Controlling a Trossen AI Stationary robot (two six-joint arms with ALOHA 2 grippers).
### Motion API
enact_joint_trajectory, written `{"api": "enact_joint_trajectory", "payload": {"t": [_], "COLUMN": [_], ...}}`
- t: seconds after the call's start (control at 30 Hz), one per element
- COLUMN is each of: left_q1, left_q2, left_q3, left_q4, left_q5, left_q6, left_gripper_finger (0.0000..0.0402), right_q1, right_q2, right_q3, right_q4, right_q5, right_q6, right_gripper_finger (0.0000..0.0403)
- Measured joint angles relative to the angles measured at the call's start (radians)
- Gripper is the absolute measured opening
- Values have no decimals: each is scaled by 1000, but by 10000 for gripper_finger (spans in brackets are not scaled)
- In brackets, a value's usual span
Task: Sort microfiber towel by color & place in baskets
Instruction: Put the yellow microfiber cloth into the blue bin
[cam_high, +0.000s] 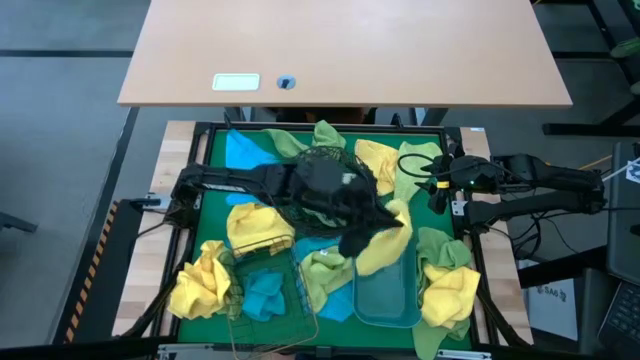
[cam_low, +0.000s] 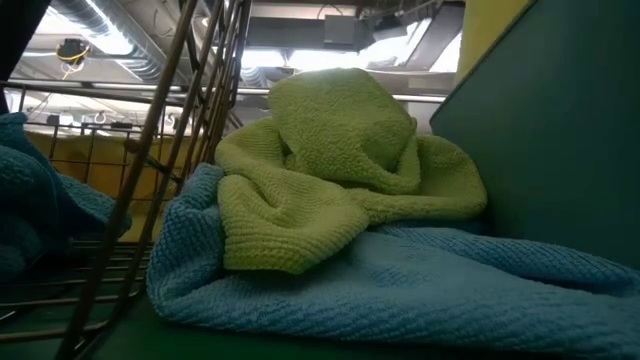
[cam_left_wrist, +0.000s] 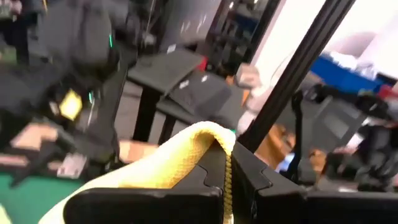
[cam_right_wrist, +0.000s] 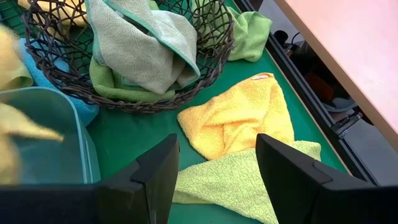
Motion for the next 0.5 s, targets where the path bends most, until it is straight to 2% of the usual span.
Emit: {"api": "enact_joint_trajectory", "payload": {"t": [0.2,0.5], "left_q1": [-20,-31], "left_q2": [26,150], "left_q3": [-112,-224], "left_q4": [-2,30], "left_q5": [-17,-10], "left_q6": [0,-2], "left_gripper_finger": [0,0], "right_q1": [0,0], "right_q2": [0,0], "right_q3": [0,0], "right_q4": [0,1], "right_q5": [-4,-16], "right_q6": [0,0], "right_gripper_finger": [214,214]}}
